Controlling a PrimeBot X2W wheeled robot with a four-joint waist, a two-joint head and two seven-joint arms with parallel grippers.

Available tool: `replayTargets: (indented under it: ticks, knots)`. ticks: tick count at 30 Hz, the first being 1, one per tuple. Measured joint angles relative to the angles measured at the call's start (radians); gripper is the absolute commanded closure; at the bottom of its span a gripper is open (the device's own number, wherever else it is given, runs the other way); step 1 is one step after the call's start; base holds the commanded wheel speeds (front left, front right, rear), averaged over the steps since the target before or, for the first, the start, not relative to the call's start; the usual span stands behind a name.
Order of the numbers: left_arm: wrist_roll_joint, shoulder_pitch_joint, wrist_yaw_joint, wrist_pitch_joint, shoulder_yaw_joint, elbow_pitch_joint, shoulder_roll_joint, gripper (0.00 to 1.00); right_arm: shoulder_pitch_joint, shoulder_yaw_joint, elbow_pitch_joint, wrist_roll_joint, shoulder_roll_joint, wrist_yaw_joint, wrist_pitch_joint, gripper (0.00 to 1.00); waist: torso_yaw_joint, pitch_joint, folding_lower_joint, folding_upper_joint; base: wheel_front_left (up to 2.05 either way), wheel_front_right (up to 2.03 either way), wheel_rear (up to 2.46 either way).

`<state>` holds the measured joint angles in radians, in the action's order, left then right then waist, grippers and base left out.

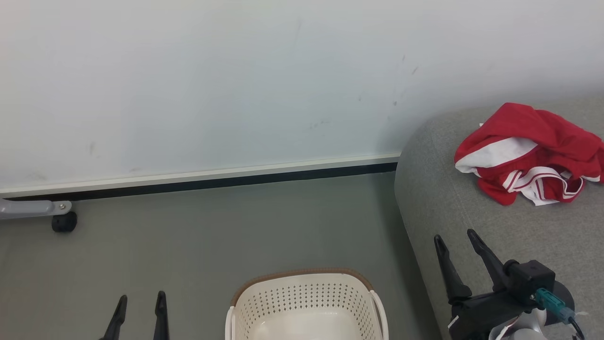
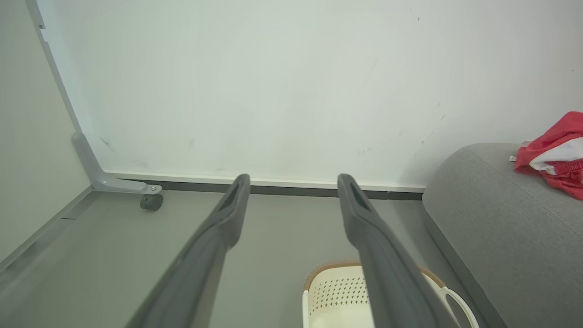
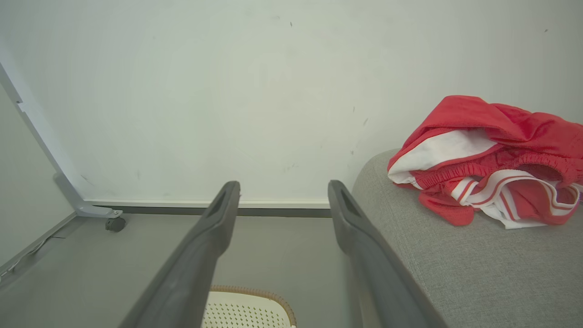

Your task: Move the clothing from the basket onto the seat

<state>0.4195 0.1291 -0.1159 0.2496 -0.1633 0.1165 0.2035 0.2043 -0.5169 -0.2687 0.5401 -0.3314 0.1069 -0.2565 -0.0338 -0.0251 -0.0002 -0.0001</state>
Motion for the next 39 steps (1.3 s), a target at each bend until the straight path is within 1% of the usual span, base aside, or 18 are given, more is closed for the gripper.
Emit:
replayTargets:
  ticks: [4,8,24,25,30,35,38,39]
  knots:
    - [-0.004,0.029,-0.007,0.0,0.022,-0.021,0.003,0.0,-0.01,0.006,0.019,-0.018,0.005,0.008,0.0,0.0,-0.008,-0.003,0.0002,0.0001,0.0,0.0,0.0]
    - [-0.016,0.035,-0.007,0.0,0.021,-0.04,0.001,0.0,-0.029,0.033,0.037,-0.024,0.002,0.009,0.0,0.0,-0.015,-0.002,0.0002,0.0002,0.0,0.0,0.0]
    - [-0.05,0.039,-0.007,0.0,0.034,-0.078,-0.002,0.0,-0.052,0.081,0.077,-0.056,0.004,0.016,0.0,0.0,-0.025,0.008,0.0002,0.0001,0.0,0.0,0.0]
    - [-0.052,0.039,-0.007,0.0,0.034,-0.079,-0.004,1.0,-0.052,0.083,0.078,-0.057,0.004,0.016,0.0,1.0,-0.024,0.008,0.0002,0.0002,0.0,0.0,0.0]
    - [-0.05,0.047,-0.007,-0.002,0.023,-0.035,-0.024,1.0,-0.09,0.069,0.038,-0.054,0.03,0.016,0.002,1.0,-0.024,0.008,0.0002,0.0002,0.0,0.0,0.0]
    - [-0.029,0.047,0.002,-0.016,0.031,-0.029,-0.026,1.0,-0.095,0.098,0.036,-0.026,0.038,0.007,0.011,1.0,-0.022,0.009,0.0002,0.0002,0.0,0.0,0.0]
    - [0.012,0.044,0.004,-0.028,0.037,-0.024,-0.031,1.0,-0.094,0.113,0.036,0.001,0.045,0.001,0.023,1.0,-0.02,0.01,0.0002,0.0002,0.0,0.0,0.0]
    - [0.022,0.044,0.012,-0.029,0.04,-0.022,-0.032,1.0,-0.094,0.118,0.035,0.015,0.047,-0.002,0.028,1.0,-0.02,0.01,0.0002,0.0002,0.0,0.0,0.0]
